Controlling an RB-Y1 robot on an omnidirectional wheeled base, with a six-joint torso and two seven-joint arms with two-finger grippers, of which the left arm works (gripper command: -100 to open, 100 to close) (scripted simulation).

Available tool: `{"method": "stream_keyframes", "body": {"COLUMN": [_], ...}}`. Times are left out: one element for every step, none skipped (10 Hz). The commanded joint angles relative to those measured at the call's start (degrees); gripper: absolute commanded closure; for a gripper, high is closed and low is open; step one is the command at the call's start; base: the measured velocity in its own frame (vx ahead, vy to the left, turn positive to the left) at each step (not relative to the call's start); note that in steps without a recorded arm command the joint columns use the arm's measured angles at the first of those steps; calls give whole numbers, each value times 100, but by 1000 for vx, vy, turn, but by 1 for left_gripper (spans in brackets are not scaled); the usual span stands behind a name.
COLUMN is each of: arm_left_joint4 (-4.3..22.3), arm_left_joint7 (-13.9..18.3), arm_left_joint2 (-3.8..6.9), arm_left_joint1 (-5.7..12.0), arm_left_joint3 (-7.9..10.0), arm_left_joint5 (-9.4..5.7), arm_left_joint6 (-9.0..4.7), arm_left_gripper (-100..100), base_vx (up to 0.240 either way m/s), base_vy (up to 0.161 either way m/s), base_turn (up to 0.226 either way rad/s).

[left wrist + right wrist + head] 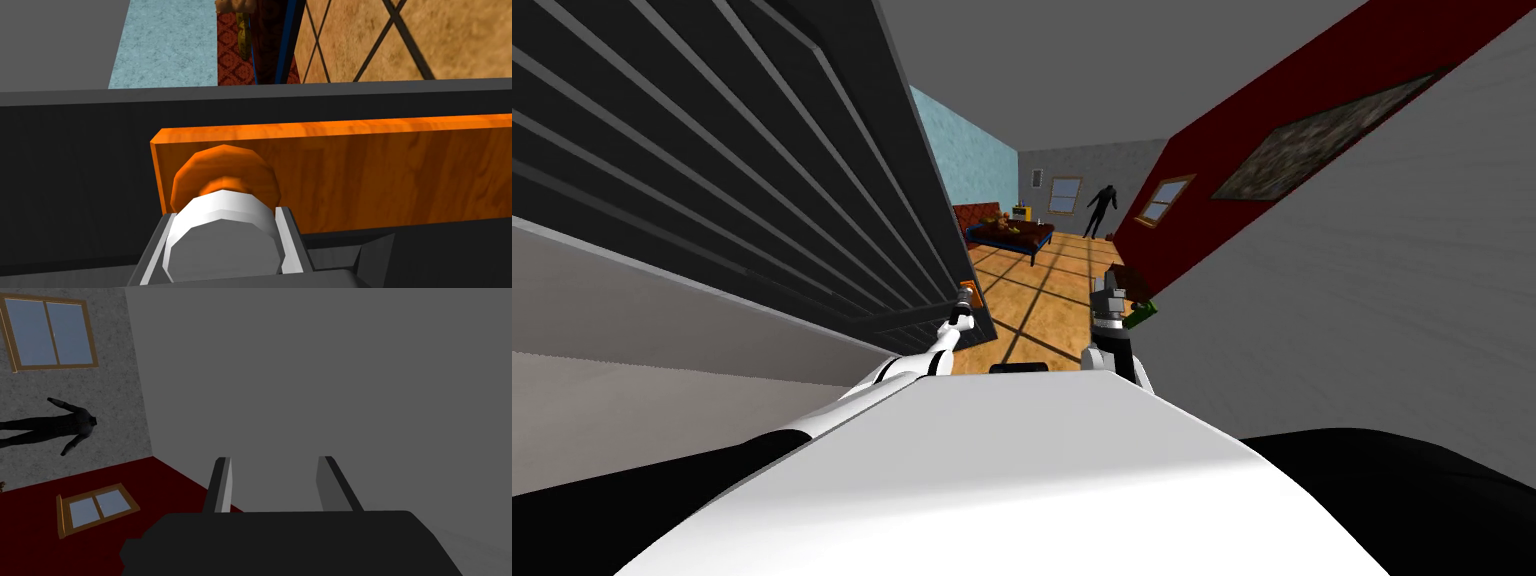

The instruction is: Push the door open

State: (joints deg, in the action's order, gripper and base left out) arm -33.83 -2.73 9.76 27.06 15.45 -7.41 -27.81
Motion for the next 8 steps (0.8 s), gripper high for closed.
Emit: {"method": "stream_keyframes", "body": {"arm_left_joint4": [-61, -49, -37, -24, -12, 0, -30, 0], "arm_left_joint7": [12, 21, 31, 41, 51, 61, 61, 61], "arm_left_joint2": [51, 64, 77, 91, 105, 118, 118, 118], "arm_left_joint1": [-26, -24, -22, -20, -19, -17, -17, -17], "arm_left_joint3": [63, 86, 111, 135, 159, 184, 184, 184], "arm_left_joint5": [11, 21, 31, 41, 51, 62, 62, 62], "arm_left_joint6": [3, -3, -8, -14, -19, -25, -25, -25], "arm_left_gripper": [100, 100, 100, 100, 100, 100, 100, 100], "base_vx": [182, 191, 213, 215, 178, 178, 125, 43], "base_vy": [-60, -76, -66, -65, -83, -80, -65, -32], "base_turn": [157, 145, 147, 180, 154, 128, 75, 16]}}
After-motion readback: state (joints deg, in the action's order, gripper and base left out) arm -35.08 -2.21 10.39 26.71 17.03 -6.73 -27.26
